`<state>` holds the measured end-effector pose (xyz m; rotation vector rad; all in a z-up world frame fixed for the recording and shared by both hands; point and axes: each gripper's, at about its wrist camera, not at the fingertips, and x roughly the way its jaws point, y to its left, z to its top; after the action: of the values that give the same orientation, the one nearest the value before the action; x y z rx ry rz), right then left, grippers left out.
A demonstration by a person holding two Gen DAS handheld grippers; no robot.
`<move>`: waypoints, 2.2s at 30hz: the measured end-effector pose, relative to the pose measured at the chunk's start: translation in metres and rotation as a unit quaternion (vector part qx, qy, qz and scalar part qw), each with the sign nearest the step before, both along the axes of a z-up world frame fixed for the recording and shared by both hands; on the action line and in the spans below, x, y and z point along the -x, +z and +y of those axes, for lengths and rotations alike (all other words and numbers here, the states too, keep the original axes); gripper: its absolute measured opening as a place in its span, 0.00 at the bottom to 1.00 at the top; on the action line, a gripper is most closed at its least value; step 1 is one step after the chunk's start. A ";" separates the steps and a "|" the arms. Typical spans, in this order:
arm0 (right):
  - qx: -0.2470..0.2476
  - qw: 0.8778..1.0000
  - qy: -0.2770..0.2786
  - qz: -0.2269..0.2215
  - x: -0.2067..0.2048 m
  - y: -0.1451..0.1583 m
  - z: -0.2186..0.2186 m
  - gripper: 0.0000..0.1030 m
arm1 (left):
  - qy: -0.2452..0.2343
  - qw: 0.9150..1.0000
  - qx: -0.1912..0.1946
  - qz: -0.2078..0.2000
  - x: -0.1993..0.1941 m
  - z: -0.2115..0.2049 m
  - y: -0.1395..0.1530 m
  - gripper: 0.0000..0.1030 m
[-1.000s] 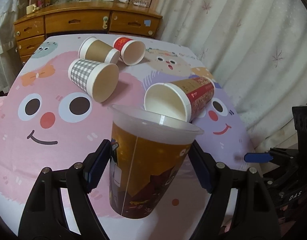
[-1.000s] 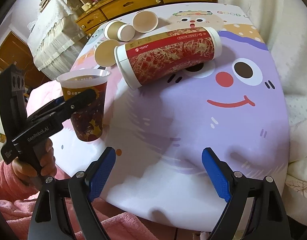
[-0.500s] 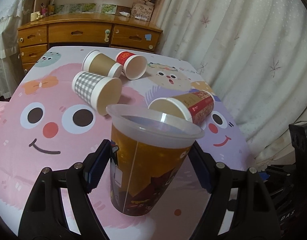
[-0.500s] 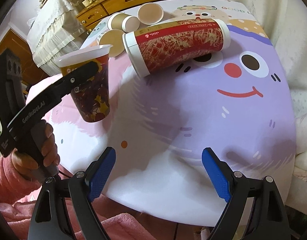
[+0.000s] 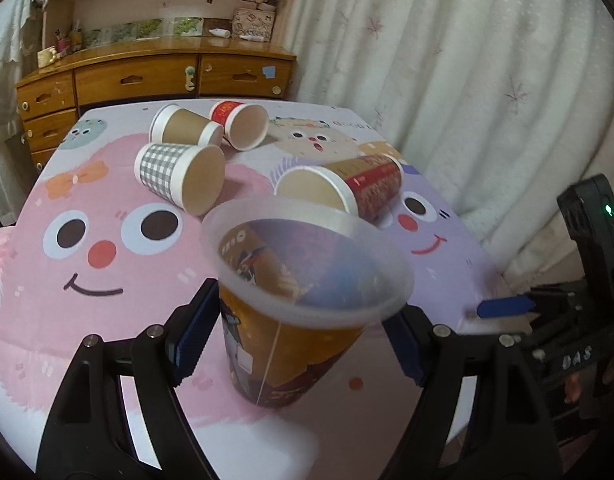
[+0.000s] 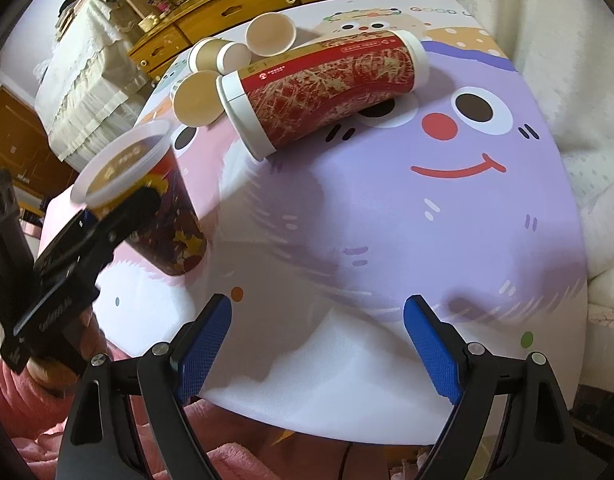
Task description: Flip cup upright
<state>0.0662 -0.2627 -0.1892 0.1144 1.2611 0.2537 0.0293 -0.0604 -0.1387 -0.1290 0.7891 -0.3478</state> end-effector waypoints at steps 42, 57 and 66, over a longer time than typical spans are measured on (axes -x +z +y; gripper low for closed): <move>-0.002 0.997 -0.058 0.054 0.069 0.086 0.081 0.97 | 0.069 0.962 -0.088 0.249 0.054 0.080 0.105 0.74; 0.033 0.998 -0.056 0.007 0.115 0.165 0.083 0.99 | 0.114 0.967 -0.133 0.188 0.095 0.047 0.153 0.74; 0.060 0.997 -0.049 -0.006 0.126 0.159 0.092 1.00 | 0.135 0.962 -0.148 0.188 0.106 0.048 0.150 0.78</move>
<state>-0.0601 -0.1702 -0.0303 0.0726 1.2528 0.0933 -0.0767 -0.0126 0.0114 -0.0196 1.1753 0.0601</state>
